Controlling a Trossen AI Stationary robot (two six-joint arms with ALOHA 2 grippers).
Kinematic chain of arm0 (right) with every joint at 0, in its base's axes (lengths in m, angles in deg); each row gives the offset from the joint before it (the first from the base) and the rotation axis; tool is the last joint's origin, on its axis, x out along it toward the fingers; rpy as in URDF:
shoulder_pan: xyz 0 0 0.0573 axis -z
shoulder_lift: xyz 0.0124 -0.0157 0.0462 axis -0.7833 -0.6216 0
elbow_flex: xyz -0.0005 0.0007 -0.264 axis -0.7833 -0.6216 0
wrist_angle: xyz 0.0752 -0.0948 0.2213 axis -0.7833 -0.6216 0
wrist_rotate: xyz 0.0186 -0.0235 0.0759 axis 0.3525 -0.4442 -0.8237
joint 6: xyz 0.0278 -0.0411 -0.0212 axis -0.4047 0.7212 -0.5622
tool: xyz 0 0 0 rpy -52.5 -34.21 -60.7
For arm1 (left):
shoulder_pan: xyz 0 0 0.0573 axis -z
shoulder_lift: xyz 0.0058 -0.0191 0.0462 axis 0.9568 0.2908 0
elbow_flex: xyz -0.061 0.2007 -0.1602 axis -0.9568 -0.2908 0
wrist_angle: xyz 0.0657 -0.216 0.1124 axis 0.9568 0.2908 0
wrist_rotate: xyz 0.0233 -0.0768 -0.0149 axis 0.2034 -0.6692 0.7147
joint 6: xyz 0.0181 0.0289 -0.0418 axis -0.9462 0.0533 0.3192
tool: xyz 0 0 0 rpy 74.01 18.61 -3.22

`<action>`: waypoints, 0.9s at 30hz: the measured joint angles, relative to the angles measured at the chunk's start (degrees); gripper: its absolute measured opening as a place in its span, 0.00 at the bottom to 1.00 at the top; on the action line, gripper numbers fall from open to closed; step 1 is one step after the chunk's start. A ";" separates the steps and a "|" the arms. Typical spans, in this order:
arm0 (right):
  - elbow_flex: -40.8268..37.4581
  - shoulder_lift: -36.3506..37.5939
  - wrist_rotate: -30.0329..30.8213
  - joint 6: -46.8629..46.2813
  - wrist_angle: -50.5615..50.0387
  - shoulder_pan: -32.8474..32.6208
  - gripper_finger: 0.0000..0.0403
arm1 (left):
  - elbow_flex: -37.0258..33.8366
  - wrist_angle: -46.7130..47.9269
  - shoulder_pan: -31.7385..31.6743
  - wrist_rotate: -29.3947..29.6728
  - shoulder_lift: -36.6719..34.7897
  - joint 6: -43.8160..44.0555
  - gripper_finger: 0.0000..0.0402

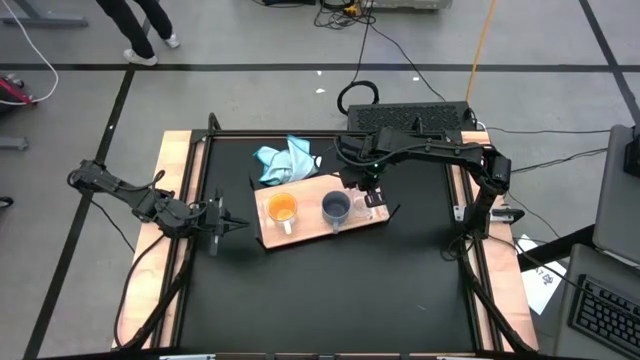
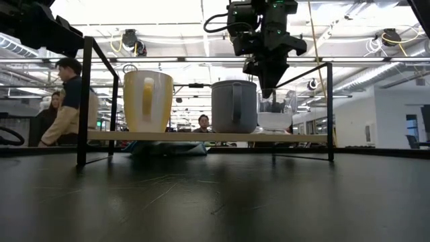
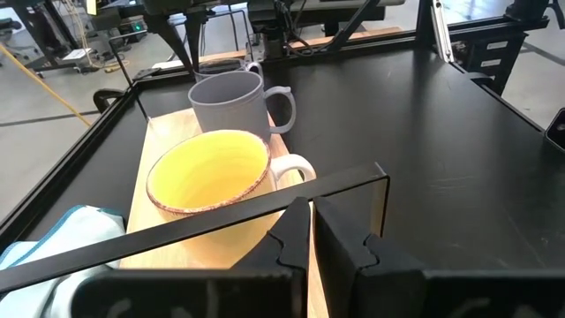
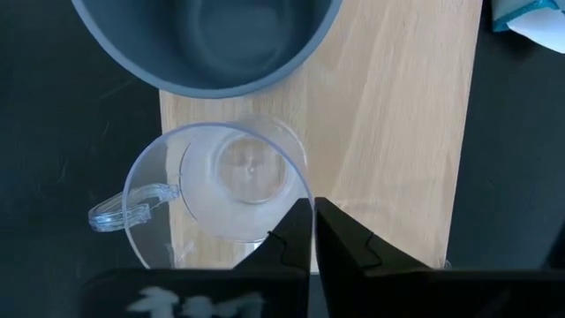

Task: Stack small to large cups/mugs on shelf
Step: Put the transparent mug on the shelf

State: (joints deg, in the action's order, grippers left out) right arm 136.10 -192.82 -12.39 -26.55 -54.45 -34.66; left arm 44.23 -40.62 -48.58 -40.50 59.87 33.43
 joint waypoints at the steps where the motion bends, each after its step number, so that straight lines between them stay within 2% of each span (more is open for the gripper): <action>1: 0.00 0.00 0.00 0.00 0.11 0.00 0.02 | 0.00 0.00 0.00 0.00 0.00 0.00 0.05; 17: 0.00 0.00 0.00 -0.42 1.08 0.13 0.04 | 0.00 0.00 0.00 0.00 0.00 0.13 0.05; 27: -0.07 -5.81 0.17 -0.20 0.15 0.44 0.04 | 0.00 0.00 0.00 -0.08 0.02 0.26 0.05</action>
State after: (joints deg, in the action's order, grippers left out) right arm 136.03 -198.63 -12.21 -26.75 -54.29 -34.22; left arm 44.23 -40.62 -48.58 -40.58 59.89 33.69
